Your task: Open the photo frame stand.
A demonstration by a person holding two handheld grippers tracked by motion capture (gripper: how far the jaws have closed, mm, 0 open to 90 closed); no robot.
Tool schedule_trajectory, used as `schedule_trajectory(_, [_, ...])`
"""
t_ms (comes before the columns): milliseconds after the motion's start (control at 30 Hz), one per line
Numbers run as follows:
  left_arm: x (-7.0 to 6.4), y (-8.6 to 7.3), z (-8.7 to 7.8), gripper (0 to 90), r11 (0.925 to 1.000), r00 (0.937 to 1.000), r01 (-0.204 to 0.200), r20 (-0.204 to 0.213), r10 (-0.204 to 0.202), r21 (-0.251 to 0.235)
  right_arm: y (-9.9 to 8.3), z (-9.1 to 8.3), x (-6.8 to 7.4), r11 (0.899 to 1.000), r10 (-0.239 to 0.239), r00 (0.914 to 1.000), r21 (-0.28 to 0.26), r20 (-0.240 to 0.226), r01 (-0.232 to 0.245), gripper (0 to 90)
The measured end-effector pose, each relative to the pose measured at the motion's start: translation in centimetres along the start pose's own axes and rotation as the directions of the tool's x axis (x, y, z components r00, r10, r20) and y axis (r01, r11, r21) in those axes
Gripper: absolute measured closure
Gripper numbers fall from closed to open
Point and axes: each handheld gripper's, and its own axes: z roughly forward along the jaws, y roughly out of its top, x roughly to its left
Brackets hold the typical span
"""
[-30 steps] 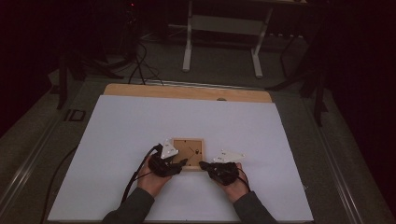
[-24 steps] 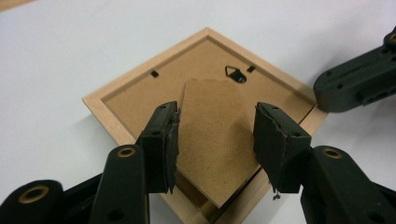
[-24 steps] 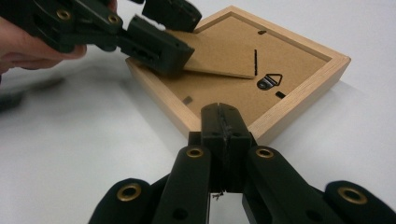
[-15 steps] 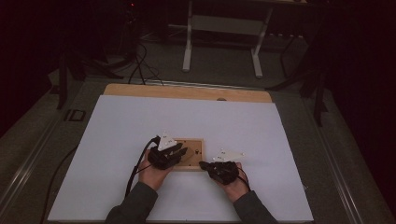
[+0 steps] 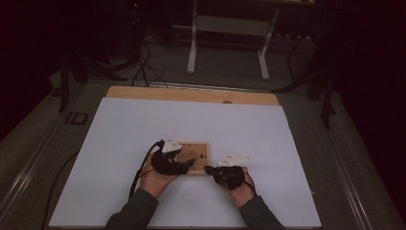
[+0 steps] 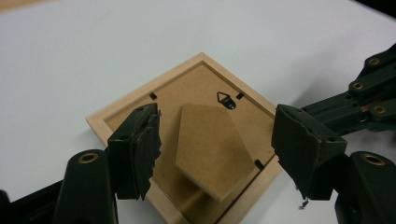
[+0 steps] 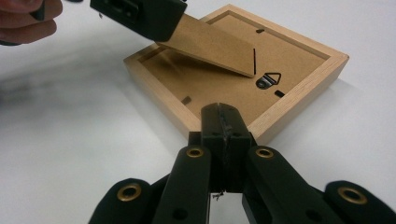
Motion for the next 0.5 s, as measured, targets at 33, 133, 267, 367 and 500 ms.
schedule_trajectory(33, [0.1, 0.0, 0.0, 33.9, 1.0000, 1.0000, 0.004, 0.004, -0.004, 0.004, 0.0, 0.0, 0.0, 1.000, 0.001, 1.0000, 0.000, 0.000, -0.001, 89.9])
schedule_trajectory(133, [0.3, -0.3, -0.1, 34.4, 0.9996, 0.9995, 0.023, 0.019, -0.023, 0.017, 0.0, 0.0, 0.0, 1.000, 0.001, 1.0000, -0.001, 0.000, -0.001, 89.9])
schedule_trajectory(267, [0.6, -0.7, 0.2, 35.2, 0.9975, 0.9967, 0.056, 0.057, -0.058, 0.045, 0.0, 0.0, 0.0, 1.000, 0.001, 1.0000, -0.001, -0.001, -0.001, 89.9])
schedule_trajectory(367, [0.7, -0.9, 0.6, 37.3, 0.9955, 0.9955, 0.066, 0.063, -0.070, 0.067, 0.0, 0.0, 0.0, 1.000, 0.000, 1.0000, -0.001, 0.000, 0.000, 89.8])
schedule_trajectory(500, [0.9, -1.0, 1.0, 39.6, 0.9928, 0.9927, 0.085, 0.079, -0.091, 0.085, 0.0, 0.0, 0.0, 1.000, 0.000, 1.0000, -0.002, -0.002, 0.000, 89.8])
